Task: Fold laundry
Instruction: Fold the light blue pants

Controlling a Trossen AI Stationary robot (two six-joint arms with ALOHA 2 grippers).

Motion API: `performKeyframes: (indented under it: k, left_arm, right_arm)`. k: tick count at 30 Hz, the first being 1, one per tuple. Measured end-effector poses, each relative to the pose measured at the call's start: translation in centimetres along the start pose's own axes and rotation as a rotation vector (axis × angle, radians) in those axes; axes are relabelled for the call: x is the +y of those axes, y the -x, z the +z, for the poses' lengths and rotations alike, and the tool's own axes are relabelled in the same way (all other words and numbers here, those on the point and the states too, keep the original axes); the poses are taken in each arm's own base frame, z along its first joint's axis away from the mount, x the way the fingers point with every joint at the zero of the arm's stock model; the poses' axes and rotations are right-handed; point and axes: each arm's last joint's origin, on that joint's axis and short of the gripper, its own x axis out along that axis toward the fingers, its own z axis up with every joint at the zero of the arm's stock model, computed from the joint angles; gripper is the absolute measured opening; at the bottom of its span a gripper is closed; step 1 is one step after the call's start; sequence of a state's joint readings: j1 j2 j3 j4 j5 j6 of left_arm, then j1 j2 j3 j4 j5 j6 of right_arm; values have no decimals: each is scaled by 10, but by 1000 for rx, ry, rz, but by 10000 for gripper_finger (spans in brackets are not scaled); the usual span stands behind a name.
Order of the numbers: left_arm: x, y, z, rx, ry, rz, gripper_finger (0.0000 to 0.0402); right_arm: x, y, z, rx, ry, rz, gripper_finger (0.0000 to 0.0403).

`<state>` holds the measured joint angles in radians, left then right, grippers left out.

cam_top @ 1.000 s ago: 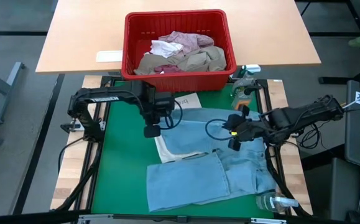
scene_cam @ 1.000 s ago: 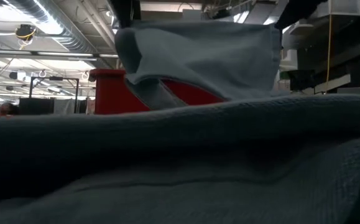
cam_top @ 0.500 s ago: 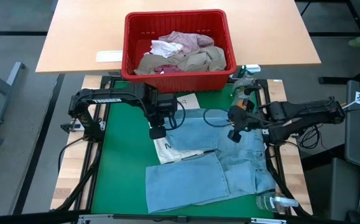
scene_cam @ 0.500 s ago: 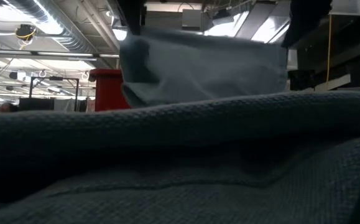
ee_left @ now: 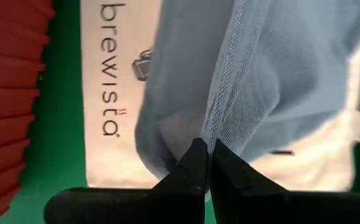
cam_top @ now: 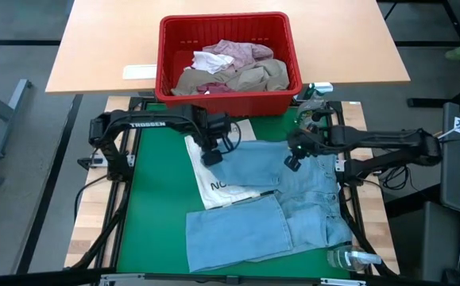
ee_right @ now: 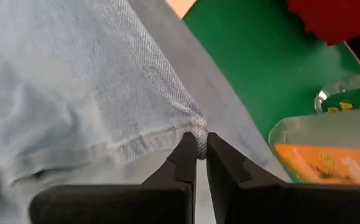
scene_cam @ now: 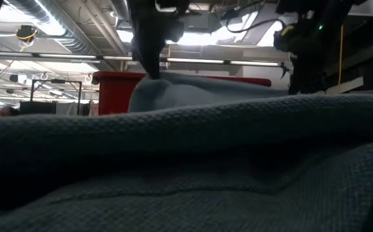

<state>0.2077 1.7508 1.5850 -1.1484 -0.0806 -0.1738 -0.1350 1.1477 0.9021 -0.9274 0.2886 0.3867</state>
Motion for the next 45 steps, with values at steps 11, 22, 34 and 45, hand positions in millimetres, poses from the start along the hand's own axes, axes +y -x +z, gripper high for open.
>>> performKeyframes:
  k: [11,22,34,45]
  left_arm:
    - [21,-43,-12,28,56,53,6]
    - [25,-59,-13,-39,10,210,43]
    - [26,-58,-13,-47,14,229,118]
    - [12,-35,-10,10,-23,120,127]
  right_arm:
    - [-10,-40,4,-48,-37,-26,21]
    - [-3,-74,7,-18,81,-67,21]
    - [0,-88,6,38,98,-77,28]
    - [-1,-81,7,106,181,-82,146]
